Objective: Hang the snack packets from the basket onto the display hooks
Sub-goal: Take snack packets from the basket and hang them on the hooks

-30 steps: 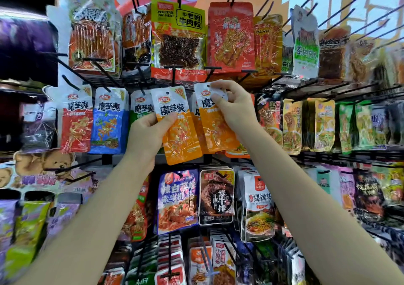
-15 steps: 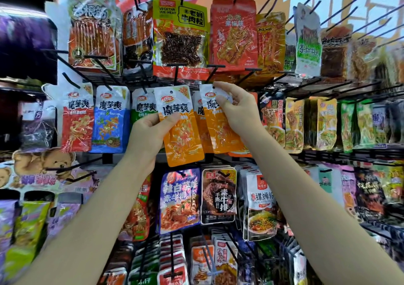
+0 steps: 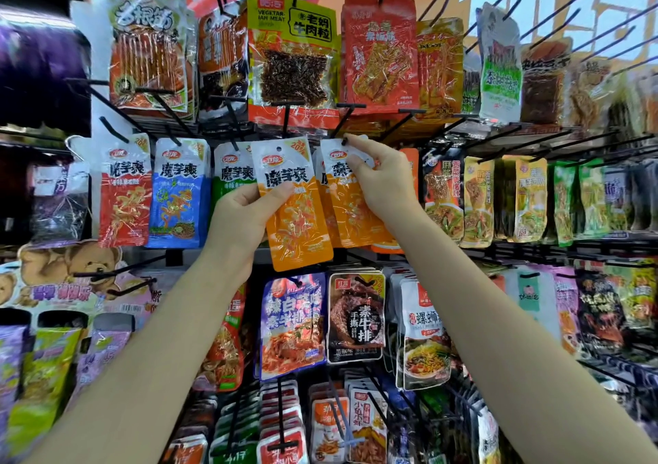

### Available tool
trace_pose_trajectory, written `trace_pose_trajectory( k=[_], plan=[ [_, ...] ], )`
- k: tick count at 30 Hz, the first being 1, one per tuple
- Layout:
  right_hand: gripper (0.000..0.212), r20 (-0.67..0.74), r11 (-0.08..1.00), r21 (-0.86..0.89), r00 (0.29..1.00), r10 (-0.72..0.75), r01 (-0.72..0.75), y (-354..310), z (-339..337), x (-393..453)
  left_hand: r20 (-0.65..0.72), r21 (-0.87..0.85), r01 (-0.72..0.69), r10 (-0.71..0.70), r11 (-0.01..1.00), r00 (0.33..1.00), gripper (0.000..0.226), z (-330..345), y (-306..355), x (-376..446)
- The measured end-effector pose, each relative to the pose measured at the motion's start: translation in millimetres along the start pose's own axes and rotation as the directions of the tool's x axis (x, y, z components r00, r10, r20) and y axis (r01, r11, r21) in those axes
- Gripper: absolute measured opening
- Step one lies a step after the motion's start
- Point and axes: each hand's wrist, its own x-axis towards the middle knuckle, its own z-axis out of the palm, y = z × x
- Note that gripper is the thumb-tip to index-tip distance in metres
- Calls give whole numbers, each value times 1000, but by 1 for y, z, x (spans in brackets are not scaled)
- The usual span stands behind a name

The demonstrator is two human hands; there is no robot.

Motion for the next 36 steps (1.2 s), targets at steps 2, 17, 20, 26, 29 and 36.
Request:
trace_pose_trajectory(
  k=[2, 17, 20, 26, 29, 36],
  plan=[
    [36, 40, 999, -32, 998, 44, -43, 5, 4, 0, 5, 3, 2, -2, 1000, 1000, 7, -1, -1, 0],
    [47, -33, 983, 179, 999, -39, 44, -11, -10, 1, 166, 194, -32, -1, 980, 986, 17, 42, 2, 24],
    [31, -59, 982, 175, 996, -61, 70, -3, -11, 7, 174, 216, -29, -9, 976, 985, 14, 40, -1, 26],
    [28, -50, 986, 115, 993, -112, 117, 8, -2, 9, 112, 196, -32, 10, 980, 994, 7, 40, -9, 30],
    [36, -50, 987, 101, 991, -121, 126, 15, -3, 11, 113, 194, -30, 8, 981, 994, 6, 43, -9, 32],
    [38, -43, 993, 56, 994, -98, 101, 18, -3, 11, 118, 217, -38, 13, 975, 993, 8, 48, -12, 35]
  ],
)
